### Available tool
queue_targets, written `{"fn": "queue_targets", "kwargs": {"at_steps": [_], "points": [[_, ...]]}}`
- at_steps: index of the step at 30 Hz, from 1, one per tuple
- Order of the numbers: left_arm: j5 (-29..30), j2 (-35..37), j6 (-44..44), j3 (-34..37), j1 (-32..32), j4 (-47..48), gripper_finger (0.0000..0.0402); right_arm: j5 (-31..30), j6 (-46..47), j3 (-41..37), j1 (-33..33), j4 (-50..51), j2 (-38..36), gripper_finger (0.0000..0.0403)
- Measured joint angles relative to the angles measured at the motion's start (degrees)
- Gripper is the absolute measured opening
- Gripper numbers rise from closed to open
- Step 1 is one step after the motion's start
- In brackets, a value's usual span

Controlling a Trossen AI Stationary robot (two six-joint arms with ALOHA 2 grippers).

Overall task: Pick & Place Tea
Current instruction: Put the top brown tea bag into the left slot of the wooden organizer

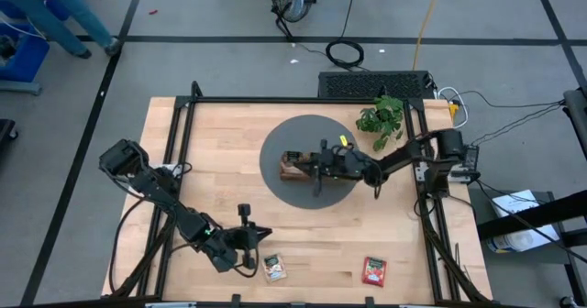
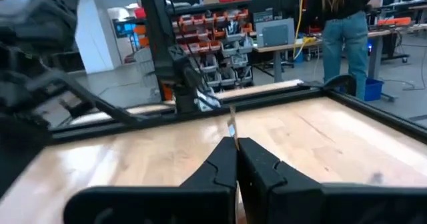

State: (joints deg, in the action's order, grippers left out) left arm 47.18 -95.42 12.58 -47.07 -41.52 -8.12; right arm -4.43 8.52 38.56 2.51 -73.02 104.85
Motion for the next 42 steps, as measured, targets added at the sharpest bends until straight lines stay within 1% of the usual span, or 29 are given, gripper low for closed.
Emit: {"fn": "queue_targets", "kwargs": {"at_steps": [2,4,7,10,15,17,21,28,32,37,39,42], "points": [[0.0,0.0,-0.1,0.0,0.0,-0.2,0.0028,-0.4,-0.5,0.6,0.2,-0.2,1.7,0.0],[0.0,0.0,-0.5,0.0,0.0,-0.5,0.0029,-3.2,-0.7,0.9,0.3,-1.5,4.0,0.0],[0.0,0.0,-1.0,0.0,0.0,-1.0,0.003,-6.1,-0.1,0.9,0.9,-7.7,8.4,0.0],[-0.1,0.0,-1.1,0.0,0.0,-1.1,0.003,-6.4,0.3,1.1,1.3,-13.4,11.9,0.0],[-0.1,0.0,-1.0,0.0,-0.1,-1.2,0.003,-6.4,1.2,1.1,1.9,-15.0,14.8,0.0],[-0.2,0.0,-0.9,0.0,-0.2,-1.1,0.003,-6.6,1.0,1.1,2.0,-15.0,15.2,0.0],[-0.2,0.0,-0.9,0.0,-0.2,-1.2,0.003,-9.2,-0.6,1.1,1.6,-14.6,16.0,0.0],[-0.2,0.0,-0.1,0.0,-0.2,-1.2,0.003,-9.1,0.1,1.1,1.4,-14.3,16.0,0.0],[-0.2,0.0,0.2,0.0,-0.2,-1.2,0.003,-9.1,1.3,1.1,1.4,-11.8,16.0,0.0],[-0.2,0.0,0.2,0.0,-0.2,-2.2,0.003,-8.8,1.8,1.1,1.3,-11.1,16.0,0.0],[-0.2,0.0,0.2,0.0,-0.2,-2.5,0.003,-8.8,1.8,1.1,0.9,-11.5,16.0,0.0004],[-0.2,0.0,0.4,0.0,-0.2,-2.5,0.003,-8.9,0.8,1.1,0.3,-11.7,16.0,0.0023]]}}
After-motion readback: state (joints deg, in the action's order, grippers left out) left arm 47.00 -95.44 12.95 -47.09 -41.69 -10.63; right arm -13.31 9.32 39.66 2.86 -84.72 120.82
